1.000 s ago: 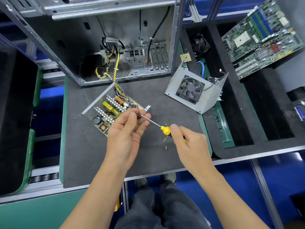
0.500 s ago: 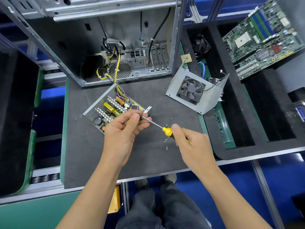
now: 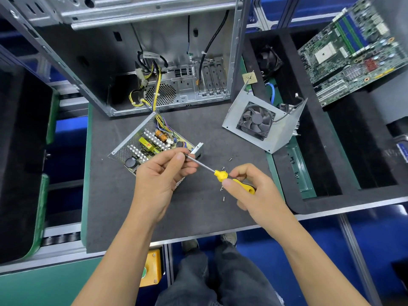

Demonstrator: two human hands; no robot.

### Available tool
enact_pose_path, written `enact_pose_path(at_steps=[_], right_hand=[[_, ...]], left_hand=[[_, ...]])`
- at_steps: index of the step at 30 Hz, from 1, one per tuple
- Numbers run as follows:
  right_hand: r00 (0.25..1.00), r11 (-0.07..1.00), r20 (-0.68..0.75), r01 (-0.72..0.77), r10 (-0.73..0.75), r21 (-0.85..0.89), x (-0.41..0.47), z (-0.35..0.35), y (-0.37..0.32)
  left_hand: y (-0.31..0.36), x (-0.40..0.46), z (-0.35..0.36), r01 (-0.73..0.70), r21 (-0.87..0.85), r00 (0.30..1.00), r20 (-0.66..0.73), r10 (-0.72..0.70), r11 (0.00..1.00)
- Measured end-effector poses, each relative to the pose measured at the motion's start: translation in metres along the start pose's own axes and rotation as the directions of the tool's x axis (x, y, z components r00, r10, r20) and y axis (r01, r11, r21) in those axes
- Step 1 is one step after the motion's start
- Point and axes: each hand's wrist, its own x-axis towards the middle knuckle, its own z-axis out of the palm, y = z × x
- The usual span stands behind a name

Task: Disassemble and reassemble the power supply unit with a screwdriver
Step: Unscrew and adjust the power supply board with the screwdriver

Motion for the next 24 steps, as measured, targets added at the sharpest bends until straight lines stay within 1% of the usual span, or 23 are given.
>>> enact_pose_path(at_steps=[5, 7, 8, 9, 10, 11, 12, 13, 14, 16, 19, 20, 21, 24], right_hand=[[1.000, 0.998, -0.021, -0.018, 0.019, 0.067, -0.001, 0.002, 0.005], [0.999, 0.993, -0.031, -0.020, 0.023, 0.116, -0.001, 0.002, 0.007], [0.999, 0.990, -0.044, -0.022, 0.028, 0.137, -0.001, 0.001, 0.009], [0.997, 0.989, -0.064, -0.021, 0.030, 0.144, -0.001, -0.001, 0.011], [0.995, 0.991, -0.092, -0.022, 0.035, 0.132, -0.002, -0.003, 0.015], [0.992, 0.994, -0.122, -0.028, 0.042, 0.109, -0.002, -0.005, 0.020], [0.987, 0.996, -0.153, -0.039, 0.052, 0.086, -0.002, -0.008, 0.026], [0.982, 0.997, -0.181, -0.050, 0.061, 0.064, -0.003, -0.009, 0.031], [0.976, 0.998, -0.208, -0.059, 0.065, 0.035, -0.003, -0.010, 0.037], [0.967, 0.997, -0.248, -0.065, 0.056, -0.030, -0.004, -0.009, 0.046], [0.962, 0.996, -0.271, -0.060, 0.041, -0.064, -0.002, -0.005, 0.056], [0.961, 0.995, -0.274, -0.057, 0.033, -0.078, -0.001, -0.004, 0.058], [0.960, 0.994, -0.279, -0.053, 0.025, -0.094, 0.000, -0.003, 0.059], [0.959, 0.992, -0.285, -0.026, -0.010, -0.122, 0.001, 0.001, 0.061]], left_hand=[[0.000, 0.001, 0.003, 0.012, 0.007, 0.999, 0.032, -0.012, 1.000], [0.003, -0.001, 0.002, 0.012, 0.040, 1.000, 0.005, -0.012, 0.999], [0.004, -0.002, -0.001, -0.019, 0.100, 0.999, -0.048, 0.024, 0.995], [0.006, -0.002, -0.005, -0.077, 0.212, 0.989, -0.111, 0.102, 0.974], [0.006, -0.002, -0.010, -0.145, 0.373, 0.965, -0.150, 0.214, 0.916], [0.006, -0.001, -0.014, -0.192, 0.550, 0.939, -0.138, 0.315, 0.813], [0.005, 0.000, -0.017, -0.205, 0.697, 0.927, -0.087, 0.365, 0.687], [0.003, 0.002, -0.017, -0.185, 0.795, 0.937, -0.035, 0.349, 0.578], [0.001, 0.004, -0.017, -0.143, 0.854, 0.959, -0.005, 0.282, 0.500], [-0.006, 0.007, -0.016, -0.066, 0.906, 0.993, 0.019, 0.117, 0.418], [-0.014, 0.015, -0.014, -0.068, 0.962, 0.997, 0.077, -0.025, 0.265], [-0.015, 0.018, -0.014, -0.056, 0.968, 0.997, 0.069, -0.043, 0.245], [-0.016, 0.021, -0.015, -0.031, 0.966, 0.998, 0.046, -0.052, 0.257], [-0.016, 0.024, -0.016, 0.008, 0.925, 0.998, 0.019, -0.066, 0.380]])
